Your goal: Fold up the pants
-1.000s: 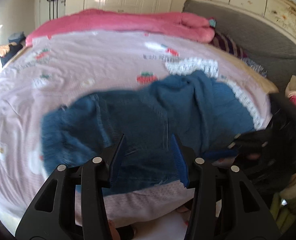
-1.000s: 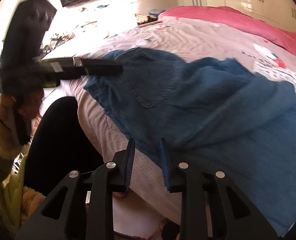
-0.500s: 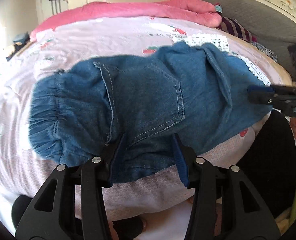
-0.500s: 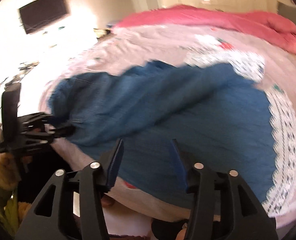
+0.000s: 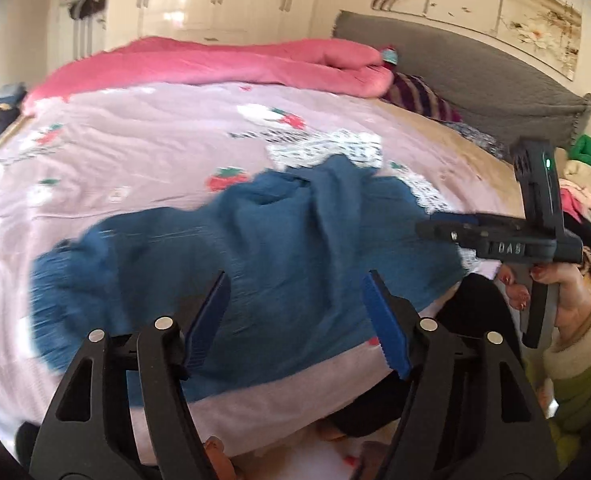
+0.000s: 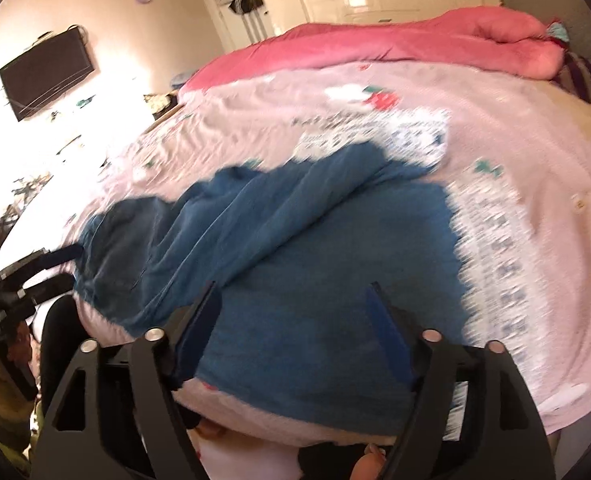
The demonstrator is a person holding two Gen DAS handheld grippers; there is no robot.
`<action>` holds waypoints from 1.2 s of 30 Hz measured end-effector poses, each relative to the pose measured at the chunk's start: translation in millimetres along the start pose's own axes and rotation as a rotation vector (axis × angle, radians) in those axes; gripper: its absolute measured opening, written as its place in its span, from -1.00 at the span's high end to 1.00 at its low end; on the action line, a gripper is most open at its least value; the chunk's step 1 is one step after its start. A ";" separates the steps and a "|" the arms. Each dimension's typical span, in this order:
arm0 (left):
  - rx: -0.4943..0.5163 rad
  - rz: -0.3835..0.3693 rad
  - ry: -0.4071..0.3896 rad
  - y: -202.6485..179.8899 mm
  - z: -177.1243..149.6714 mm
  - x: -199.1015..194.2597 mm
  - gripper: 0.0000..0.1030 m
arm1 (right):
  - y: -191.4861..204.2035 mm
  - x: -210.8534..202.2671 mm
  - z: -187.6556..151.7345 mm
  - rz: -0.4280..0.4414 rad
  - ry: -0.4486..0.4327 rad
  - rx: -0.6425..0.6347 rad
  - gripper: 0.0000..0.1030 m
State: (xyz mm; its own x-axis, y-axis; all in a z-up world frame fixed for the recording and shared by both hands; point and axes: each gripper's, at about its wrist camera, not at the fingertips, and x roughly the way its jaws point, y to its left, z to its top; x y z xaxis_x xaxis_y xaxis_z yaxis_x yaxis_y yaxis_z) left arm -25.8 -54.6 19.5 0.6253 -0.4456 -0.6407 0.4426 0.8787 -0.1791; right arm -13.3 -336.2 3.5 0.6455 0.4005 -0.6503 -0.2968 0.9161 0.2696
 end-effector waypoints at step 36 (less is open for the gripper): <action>-0.140 -0.220 0.114 5.8 6.2 106.3 0.99 | 27.8 212.8 182.5 -0.197 0.424 -0.349 0.85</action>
State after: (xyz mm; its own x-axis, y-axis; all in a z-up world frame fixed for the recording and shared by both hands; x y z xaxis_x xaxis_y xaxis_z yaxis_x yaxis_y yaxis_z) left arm 47.2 -97.9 -45.1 0.4439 -0.6130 -0.6536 0.4613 0.7817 -0.4197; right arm 244.3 -222.0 2.3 0.3956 0.1149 -0.9112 -0.4601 0.8835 -0.0883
